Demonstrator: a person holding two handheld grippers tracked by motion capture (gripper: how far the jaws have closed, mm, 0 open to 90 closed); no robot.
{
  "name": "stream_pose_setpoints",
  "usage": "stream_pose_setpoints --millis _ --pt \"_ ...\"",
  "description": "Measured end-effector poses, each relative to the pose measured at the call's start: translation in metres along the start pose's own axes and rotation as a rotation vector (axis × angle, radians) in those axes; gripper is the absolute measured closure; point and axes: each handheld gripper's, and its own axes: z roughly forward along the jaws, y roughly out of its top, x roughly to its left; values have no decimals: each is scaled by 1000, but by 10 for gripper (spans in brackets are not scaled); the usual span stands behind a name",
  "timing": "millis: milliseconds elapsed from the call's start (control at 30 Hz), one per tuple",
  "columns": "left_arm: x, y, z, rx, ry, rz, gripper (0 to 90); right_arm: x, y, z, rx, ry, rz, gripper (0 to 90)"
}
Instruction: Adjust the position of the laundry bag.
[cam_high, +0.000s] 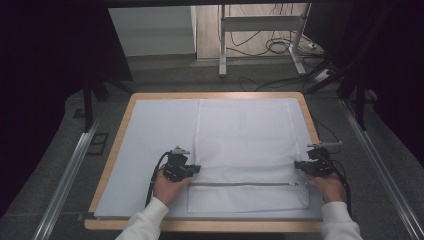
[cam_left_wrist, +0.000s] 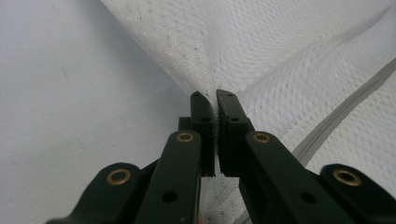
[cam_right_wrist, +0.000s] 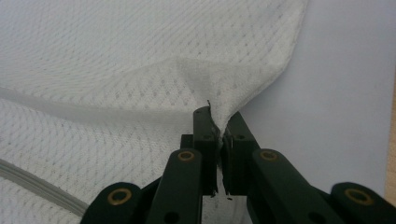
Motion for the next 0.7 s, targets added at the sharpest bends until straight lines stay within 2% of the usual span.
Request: stream_pose_setpoints --millis 433,700 --pt "4 0 -5 -8 9 -6 879 9 3 2 -13 -9 -18 848" --pt "9 -2 -9 -15 11 -16 879 13 3 2 -25 5 -26 849"
